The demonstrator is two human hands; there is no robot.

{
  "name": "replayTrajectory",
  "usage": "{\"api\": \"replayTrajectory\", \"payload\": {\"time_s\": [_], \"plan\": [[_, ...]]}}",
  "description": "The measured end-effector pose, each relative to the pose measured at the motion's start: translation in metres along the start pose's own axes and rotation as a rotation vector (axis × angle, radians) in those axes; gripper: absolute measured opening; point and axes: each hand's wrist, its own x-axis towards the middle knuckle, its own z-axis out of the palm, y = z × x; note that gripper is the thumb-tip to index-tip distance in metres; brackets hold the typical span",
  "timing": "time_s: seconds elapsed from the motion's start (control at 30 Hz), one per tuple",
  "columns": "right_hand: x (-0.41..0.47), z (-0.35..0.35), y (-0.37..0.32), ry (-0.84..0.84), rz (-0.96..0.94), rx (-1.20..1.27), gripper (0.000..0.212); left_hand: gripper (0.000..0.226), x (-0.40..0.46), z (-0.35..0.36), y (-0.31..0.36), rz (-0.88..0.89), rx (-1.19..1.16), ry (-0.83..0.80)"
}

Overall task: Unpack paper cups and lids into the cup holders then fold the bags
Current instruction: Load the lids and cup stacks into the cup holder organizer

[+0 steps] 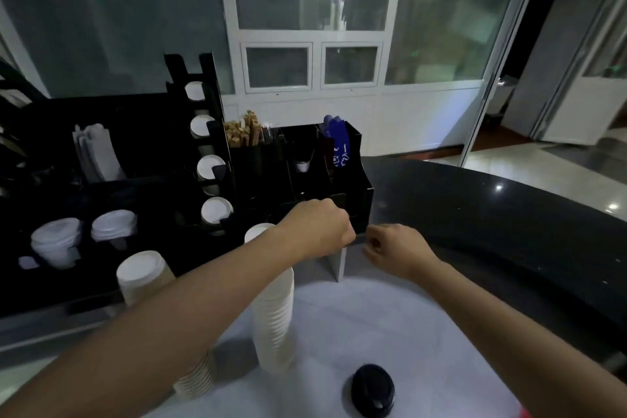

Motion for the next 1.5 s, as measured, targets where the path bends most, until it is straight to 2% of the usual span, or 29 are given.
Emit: {"api": "replayTrajectory", "payload": {"time_s": [0.13, 0.27, 0.33, 0.47, 0.5, 0.57, 0.6, 0.67, 0.83, 0.93, 1.03, 1.2, 1.33, 1.5], "plan": [[-0.051, 0.039, -0.001, -0.100, 0.093, 0.063, 0.026, 0.013, -0.019, 0.061, 0.031, 0.206, 0.109, 0.007], [-0.097, 0.092, -0.005, -0.223, 0.140, 0.036, 0.025, 0.013, -0.054, 0.147, 0.042, 0.129, -0.110, -0.036], [-0.119, 0.118, -0.006, -0.275, 0.159, 0.030, 0.022, 0.011, -0.070, 0.186, 0.043, 0.102, -0.116, -0.098], [-0.156, 0.161, -0.004, -0.361, 0.185, 0.071, 0.018, 0.021, -0.099, 0.242, 0.040, 0.027, -0.124, -0.248], [-0.164, 0.171, -0.004, -0.421, 0.199, 0.065, 0.030, 0.022, -0.105, 0.251, 0.039, 0.009, -0.114, -0.284], [-0.176, 0.190, -0.004, -0.591, 0.236, 0.083, 0.073, 0.024, -0.114, 0.266, 0.035, -0.022, -0.113, -0.327], [-0.181, 0.200, -0.005, -0.653, 0.251, 0.110, 0.086, 0.022, -0.117, 0.271, 0.034, -0.029, -0.112, -0.339], [-0.190, 0.220, -0.010, -0.689, 0.270, 0.145, 0.093, 0.019, -0.121, 0.276, 0.031, -0.033, -0.091, -0.361], [-0.194, 0.244, -0.015, -0.566, 0.300, 0.108, 0.081, 0.016, -0.119, 0.273, 0.025, 0.024, -0.063, -0.364], [-0.191, 0.239, -0.009, -0.532, 0.318, 0.181, 0.083, 0.017, -0.112, 0.265, 0.029, 0.035, -0.078, -0.337], [-0.174, 0.223, 0.007, -0.420, 0.346, 0.265, 0.086, 0.023, -0.094, 0.248, 0.037, 0.059, -0.090, -0.283], [-0.106, 0.161, 0.034, -0.207, 0.296, 0.299, 0.090, 0.028, -0.043, 0.185, 0.038, 0.105, -0.054, -0.104], [-0.033, 0.093, 0.044, -0.083, 0.213, 0.318, 0.090, 0.030, -0.005, 0.119, 0.029, 0.050, -0.043, 0.056], [0.047, 0.022, 0.042, 0.034, 0.091, 0.255, 0.095, 0.025, 0.019, 0.041, 0.013, 0.034, 0.088, 0.130]]}}
